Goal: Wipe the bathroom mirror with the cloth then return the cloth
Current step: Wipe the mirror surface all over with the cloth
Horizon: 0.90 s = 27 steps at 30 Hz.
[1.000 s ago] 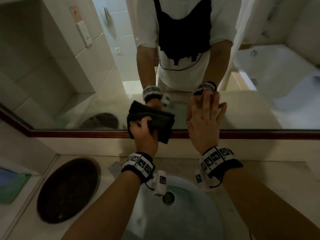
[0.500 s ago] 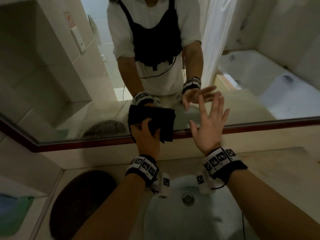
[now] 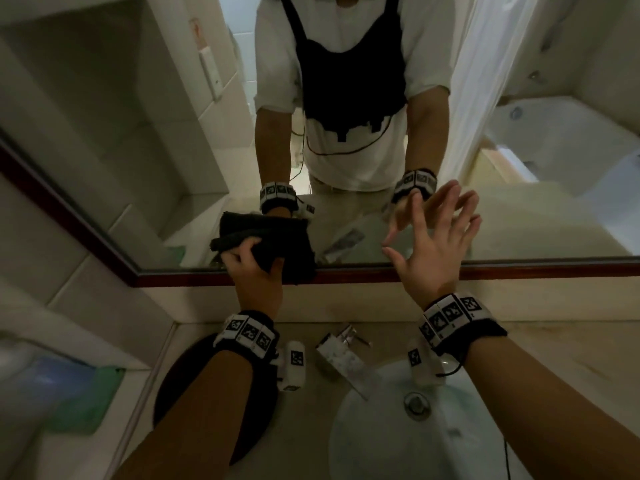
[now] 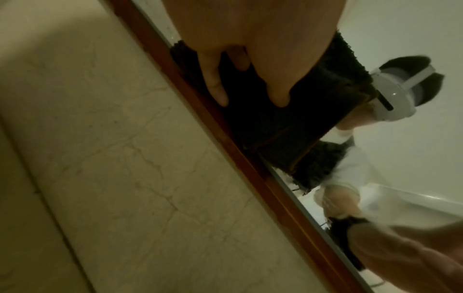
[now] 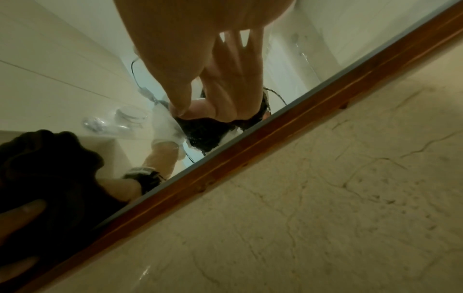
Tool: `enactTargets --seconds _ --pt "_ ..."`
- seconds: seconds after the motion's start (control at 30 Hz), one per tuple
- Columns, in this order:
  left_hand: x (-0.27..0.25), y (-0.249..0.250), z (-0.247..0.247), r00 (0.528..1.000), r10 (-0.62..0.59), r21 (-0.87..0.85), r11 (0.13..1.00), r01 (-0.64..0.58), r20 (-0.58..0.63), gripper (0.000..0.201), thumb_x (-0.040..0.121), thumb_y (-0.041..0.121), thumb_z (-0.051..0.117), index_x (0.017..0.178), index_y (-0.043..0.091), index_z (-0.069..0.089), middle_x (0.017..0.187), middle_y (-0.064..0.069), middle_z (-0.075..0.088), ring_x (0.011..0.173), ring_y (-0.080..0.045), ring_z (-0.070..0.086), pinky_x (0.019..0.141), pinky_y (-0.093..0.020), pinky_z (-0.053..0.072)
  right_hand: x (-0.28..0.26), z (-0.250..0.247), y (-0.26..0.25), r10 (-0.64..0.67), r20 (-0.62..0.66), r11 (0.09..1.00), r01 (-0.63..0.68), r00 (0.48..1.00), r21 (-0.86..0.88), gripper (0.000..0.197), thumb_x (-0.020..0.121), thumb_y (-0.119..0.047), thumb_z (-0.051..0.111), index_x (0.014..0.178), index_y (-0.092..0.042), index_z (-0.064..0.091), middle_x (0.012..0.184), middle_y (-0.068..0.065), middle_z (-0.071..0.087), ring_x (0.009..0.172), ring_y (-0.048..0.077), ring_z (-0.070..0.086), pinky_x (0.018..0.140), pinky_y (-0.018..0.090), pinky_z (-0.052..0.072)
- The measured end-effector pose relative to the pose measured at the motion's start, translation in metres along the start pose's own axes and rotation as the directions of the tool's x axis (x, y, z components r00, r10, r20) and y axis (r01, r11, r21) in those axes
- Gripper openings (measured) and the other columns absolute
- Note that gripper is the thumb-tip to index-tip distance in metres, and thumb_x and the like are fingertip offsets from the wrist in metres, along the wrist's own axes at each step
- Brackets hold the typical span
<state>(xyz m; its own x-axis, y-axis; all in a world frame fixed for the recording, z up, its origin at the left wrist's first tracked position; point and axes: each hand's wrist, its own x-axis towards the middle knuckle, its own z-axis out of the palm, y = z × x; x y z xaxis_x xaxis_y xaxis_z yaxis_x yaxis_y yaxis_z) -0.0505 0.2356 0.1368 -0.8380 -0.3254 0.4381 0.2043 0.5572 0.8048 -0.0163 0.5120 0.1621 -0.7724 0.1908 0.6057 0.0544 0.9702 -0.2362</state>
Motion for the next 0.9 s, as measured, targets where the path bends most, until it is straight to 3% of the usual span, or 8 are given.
enactTargets --seconds 0.1,0.17,0.3,0.43,0.57,0.73,0.8,0.9 --pt "-0.003 0.004 0.004 1.0 -0.012 -0.026 1.0 0.012 -0.028 0.047 0.08 0.005 0.075 0.121 0.007 0.053 0.132 -0.009 0.033 0.118 -0.026 0.044 0.105 -0.039 0.042 0.0 0.004 0.003 -0.008 -0.01 1.0 0.009 1.0 0.002 0.104 0.079 -0.059 0.07 0.158 -0.028 0.01 0.161 0.026 -0.005 0.144 0.054 -0.007 0.113 0.071 0.002" --pt "-0.009 0.012 0.013 0.999 -0.042 -0.034 0.999 0.041 -0.033 0.047 0.08 0.004 0.074 0.122 0.007 0.052 0.127 -0.002 0.03 0.114 -0.02 0.041 0.105 -0.041 0.042 -0.001 0.005 0.004 -0.02 -0.019 1.0 0.02 1.0 -0.003 0.104 0.079 -0.059 0.07 0.158 -0.028 0.009 0.161 0.026 -0.005 0.144 0.054 -0.006 0.114 0.071 0.002" --pt "-0.039 0.043 0.052 0.996 0.015 0.015 1.0 -0.016 0.088 0.049 0.08 0.009 0.076 0.122 0.009 0.052 0.134 -0.024 0.036 0.117 -0.038 0.046 0.102 -0.048 0.045 -0.002 0.008 0.007 -0.04 -0.032 0.999 0.039 0.999 -0.019 0.104 0.08 -0.06 0.069 0.158 -0.029 0.008 0.161 0.02 -0.011 0.145 0.052 -0.007 0.114 0.07 0.002" --pt "-0.057 0.06 0.076 0.985 0.063 0.002 0.998 -0.064 0.163 0.045 0.082 0.011 0.075 0.123 0.009 0.056 0.134 -0.023 0.036 0.122 -0.04 0.044 0.103 -0.043 0.041 -0.003 0.007 0.013 -0.067 -0.021 0.997 0.066 0.998 -0.046 0.102 0.08 -0.058 0.069 0.158 -0.029 0.009 0.16 0.014 -0.019 0.146 0.048 -0.01 0.114 0.069 0.004" --pt "-0.044 0.048 0.06 0.985 0.064 0.012 0.998 -0.067 0.157 0.046 0.081 0.008 0.076 0.122 0.007 0.056 0.131 -0.022 0.037 0.118 -0.038 0.047 0.102 -0.045 0.045 -0.004 0.004 0.016 -0.079 -0.009 0.996 0.079 0.997 -0.051 0.1 0.08 -0.051 0.071 0.158 -0.028 0.012 0.162 0.018 -0.011 0.147 0.046 -0.01 0.114 0.07 0.004" --pt "-0.01 0.025 0.015 0.999 -0.036 0.023 0.999 0.035 0.034 0.05 0.076 0.005 0.076 0.119 0.011 0.052 0.132 -0.015 0.035 0.112 -0.027 0.047 0.1 -0.049 0.048 -0.006 -0.006 0.022 -0.094 -0.045 0.995 0.095 0.995 0.01 0.088 0.086 -0.041 0.069 0.157 -0.027 0.019 0.163 0.021 -0.001 0.149 0.043 -0.005 0.113 0.071 0.009" --pt "0.003 0.015 -0.003 0.999 -0.025 0.009 1.0 0.025 0.032 0.05 0.078 0.018 0.076 0.12 0.017 0.05 0.136 -0.019 0.036 0.117 -0.032 0.049 0.101 -0.047 0.048 -0.006 -0.014 0.026 -0.073 -0.125 0.993 0.084 0.989 0.082 0.079 0.09 -0.039 0.067 0.155 -0.024 0.025 0.161 0.025 0.003 0.151 0.036 -0.002 0.113 0.07 0.009" --pt "0.014 0.006 -0.019 0.999 0.025 0.083 0.996 -0.029 0.046 0.052 0.076 0.048 0.068 0.12 0.039 0.041 0.137 -0.02 0.044 0.12 -0.034 0.052 0.099 -0.048 0.05 -0.002 -0.026 0.033 -0.058 -0.213 0.994 0.077 0.975 0.082 0.078 0.091 -0.039 0.066 0.155 -0.025 0.024 0.16 0.029 0.008 0.151 0.031 -0.001 0.115 0.069 0.008"
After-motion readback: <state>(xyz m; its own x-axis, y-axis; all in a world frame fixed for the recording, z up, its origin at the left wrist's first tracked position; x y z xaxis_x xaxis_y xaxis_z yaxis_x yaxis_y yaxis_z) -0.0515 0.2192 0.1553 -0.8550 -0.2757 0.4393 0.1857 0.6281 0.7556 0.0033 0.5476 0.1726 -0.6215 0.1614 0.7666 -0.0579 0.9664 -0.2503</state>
